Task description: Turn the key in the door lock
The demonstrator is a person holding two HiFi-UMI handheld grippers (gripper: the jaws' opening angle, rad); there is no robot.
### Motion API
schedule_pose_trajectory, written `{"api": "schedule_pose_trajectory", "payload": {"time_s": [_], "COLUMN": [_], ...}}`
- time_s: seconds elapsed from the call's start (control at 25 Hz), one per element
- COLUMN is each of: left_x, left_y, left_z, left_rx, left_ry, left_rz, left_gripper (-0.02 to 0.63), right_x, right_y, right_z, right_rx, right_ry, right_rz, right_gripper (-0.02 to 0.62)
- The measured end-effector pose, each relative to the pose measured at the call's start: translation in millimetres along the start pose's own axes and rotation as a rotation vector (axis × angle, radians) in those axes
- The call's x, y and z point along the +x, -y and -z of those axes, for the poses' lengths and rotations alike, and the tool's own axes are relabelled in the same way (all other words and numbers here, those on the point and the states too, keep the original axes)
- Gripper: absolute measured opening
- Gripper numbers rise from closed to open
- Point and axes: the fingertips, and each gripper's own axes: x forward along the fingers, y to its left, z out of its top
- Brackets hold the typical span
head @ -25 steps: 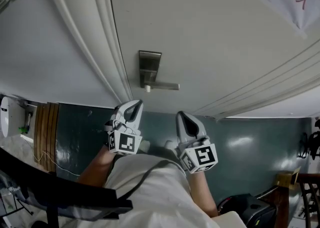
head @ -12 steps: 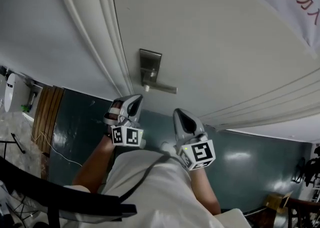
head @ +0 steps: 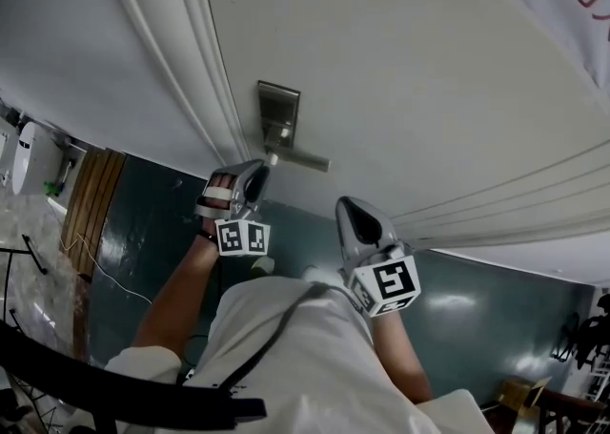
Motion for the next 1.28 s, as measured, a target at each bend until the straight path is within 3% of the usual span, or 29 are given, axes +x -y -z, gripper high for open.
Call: {"api": "schedule_pose_trajectory", "payload": {"time_s": [0.24,0.36,0.52,0.84,1.28], "left_x": [7.7,12.5,17.0,25.6,34.8], "left_y": [6.0,6.8,1.4,7.4,3.8], "left_z": [-0.5,-2.0,-9.7,-10.6,-6.0], "left_rx": [0.11,0.151,0.157,0.213,0.222], "left_ry": [-0.023,-0.032,-0.025,-0.032,-0.052], "left_rz": [-0.017,-0.04,-0.09,-0.102,-0.116], "left_gripper": [0.186,0.186,0.165,0.1,0.087], "right_x": [0.5,0.9,0.6,-0.6,1.2], "right_y": [6.3,9.1,12.4,14.3,20.6], "right_z": [3.5,5.4,5.7,6.2,4.9], "right_rx": [0.007,0.014,0.013,0.039,0.041], "right_ry": [-0.019,-0.025,-0.02,-0.019,-0.015], "right_rz": [-0.004,-0.006,-0.006,-0.01,0.008], "right_gripper": [0.008,0.008,0.009,0.008,0.008]}}
